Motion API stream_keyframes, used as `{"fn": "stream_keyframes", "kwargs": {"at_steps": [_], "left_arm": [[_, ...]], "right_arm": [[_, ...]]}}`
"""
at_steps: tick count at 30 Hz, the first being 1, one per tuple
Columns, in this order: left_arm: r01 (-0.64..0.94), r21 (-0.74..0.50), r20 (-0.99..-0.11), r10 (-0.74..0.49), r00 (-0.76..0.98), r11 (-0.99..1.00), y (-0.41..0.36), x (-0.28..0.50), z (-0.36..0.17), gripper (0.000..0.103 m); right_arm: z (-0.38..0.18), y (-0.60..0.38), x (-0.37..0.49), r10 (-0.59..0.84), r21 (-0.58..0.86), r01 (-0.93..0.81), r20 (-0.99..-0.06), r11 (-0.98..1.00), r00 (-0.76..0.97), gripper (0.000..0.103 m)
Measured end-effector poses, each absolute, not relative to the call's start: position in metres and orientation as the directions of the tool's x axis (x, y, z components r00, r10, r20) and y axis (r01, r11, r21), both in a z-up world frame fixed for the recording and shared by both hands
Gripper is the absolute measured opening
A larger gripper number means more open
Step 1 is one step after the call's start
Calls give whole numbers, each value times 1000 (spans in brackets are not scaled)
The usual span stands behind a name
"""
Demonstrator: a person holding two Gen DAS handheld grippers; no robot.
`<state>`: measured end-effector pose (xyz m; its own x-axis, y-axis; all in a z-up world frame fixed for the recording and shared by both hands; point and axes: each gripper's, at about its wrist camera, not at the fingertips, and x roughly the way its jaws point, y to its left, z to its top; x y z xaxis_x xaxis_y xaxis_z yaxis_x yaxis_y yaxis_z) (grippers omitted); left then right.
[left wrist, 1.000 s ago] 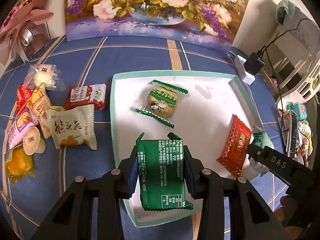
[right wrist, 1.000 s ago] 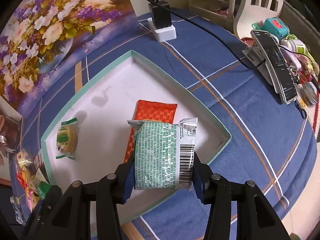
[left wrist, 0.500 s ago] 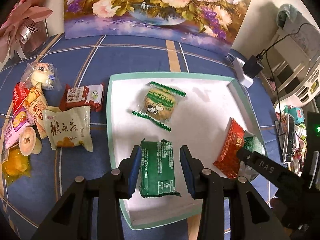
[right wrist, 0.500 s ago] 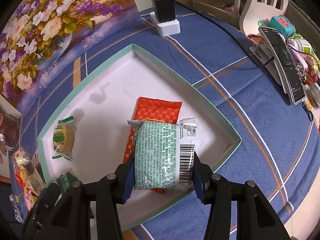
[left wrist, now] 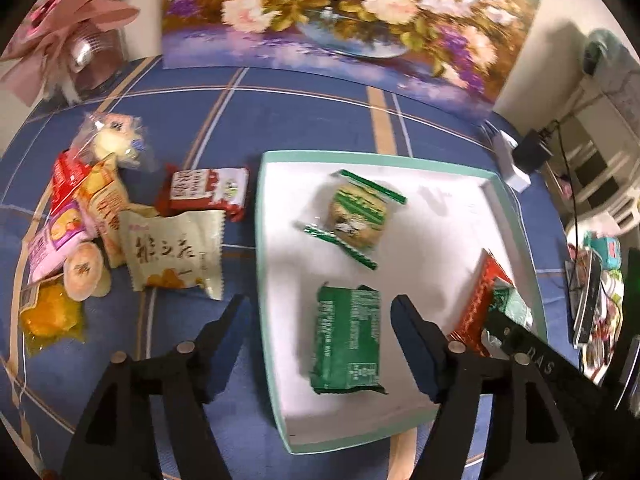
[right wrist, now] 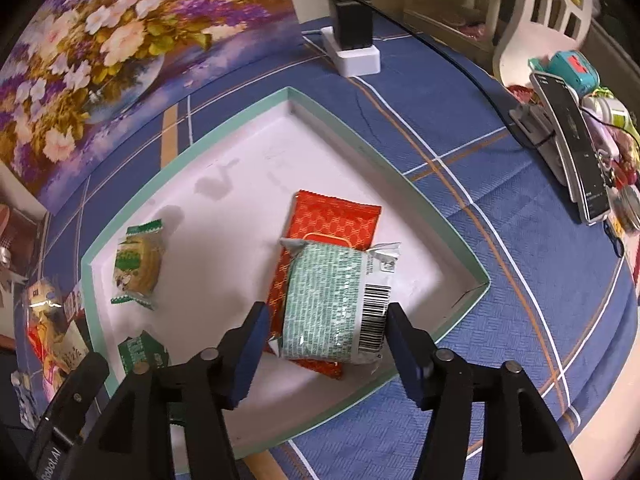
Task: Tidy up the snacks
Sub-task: 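Carry both green packs into the white tray and open both tools, then move both tools back over the snack pile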
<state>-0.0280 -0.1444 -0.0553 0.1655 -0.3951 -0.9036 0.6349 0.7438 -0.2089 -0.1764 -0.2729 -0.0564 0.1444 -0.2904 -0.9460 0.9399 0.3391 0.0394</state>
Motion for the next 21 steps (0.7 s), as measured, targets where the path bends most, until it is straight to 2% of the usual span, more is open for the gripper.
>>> {"fn": "stream_keyframes", "kwargs": {"at_steps": [3,12,14,15,21], "left_arm": [[603,-192,-907,-375,192,774,-138,-21,-55,86],[508,-152,-920,-309,240,848,-114,2,-57,96],[495,-141,-924,-294,246,857,-109,7,-58,100],[491,-134,-925,-286,249,861,-107,9,-58,103],[473,-79,-936,-229,268,878,-91,19,-57,103]], "right_arm": [[-56,-267,-171,-294,28,932,-945,361,142,73],[-50,-249,-153,-300,21,901,-939,433,166,93],[-49,-245,-150,-294,26,893,-940,449,175,103],[-48,-242,-148,-290,28,889,-940,457,179,103],[-40,-223,-135,-291,14,860,-938,511,189,103]]}}
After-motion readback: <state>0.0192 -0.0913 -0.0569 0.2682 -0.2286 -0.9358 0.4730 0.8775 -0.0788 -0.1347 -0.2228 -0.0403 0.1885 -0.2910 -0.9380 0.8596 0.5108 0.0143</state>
